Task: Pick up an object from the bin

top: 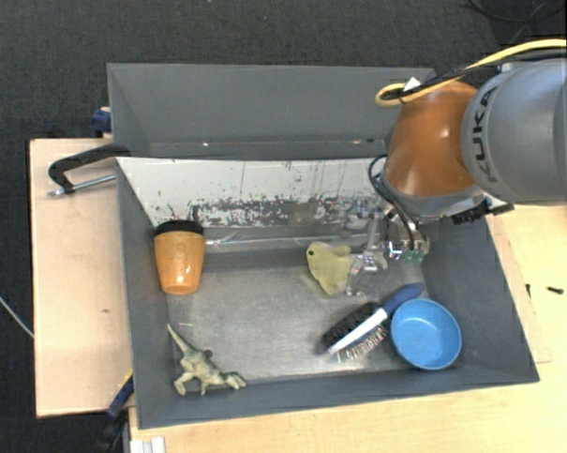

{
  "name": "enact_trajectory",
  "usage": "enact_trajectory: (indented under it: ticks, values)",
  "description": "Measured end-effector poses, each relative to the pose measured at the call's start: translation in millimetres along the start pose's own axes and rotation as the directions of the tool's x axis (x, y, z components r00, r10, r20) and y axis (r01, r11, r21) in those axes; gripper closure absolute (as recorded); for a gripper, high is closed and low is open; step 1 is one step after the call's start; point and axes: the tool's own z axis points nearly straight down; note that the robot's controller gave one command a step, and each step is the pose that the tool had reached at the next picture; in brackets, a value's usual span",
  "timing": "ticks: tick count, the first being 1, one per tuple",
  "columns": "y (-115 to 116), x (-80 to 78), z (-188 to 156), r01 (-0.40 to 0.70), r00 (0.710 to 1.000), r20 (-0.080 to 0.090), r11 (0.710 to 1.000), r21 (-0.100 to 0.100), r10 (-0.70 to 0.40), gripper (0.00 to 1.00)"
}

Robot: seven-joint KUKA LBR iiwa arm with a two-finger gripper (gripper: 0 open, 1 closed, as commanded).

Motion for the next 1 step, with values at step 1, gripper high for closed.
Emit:
enact_trajectory:
  ticks: [1]
  values:
    - [17.3,-0.2,35.9,0.109,0.994,0.003,0.994,0.001,-0.109,0.00]
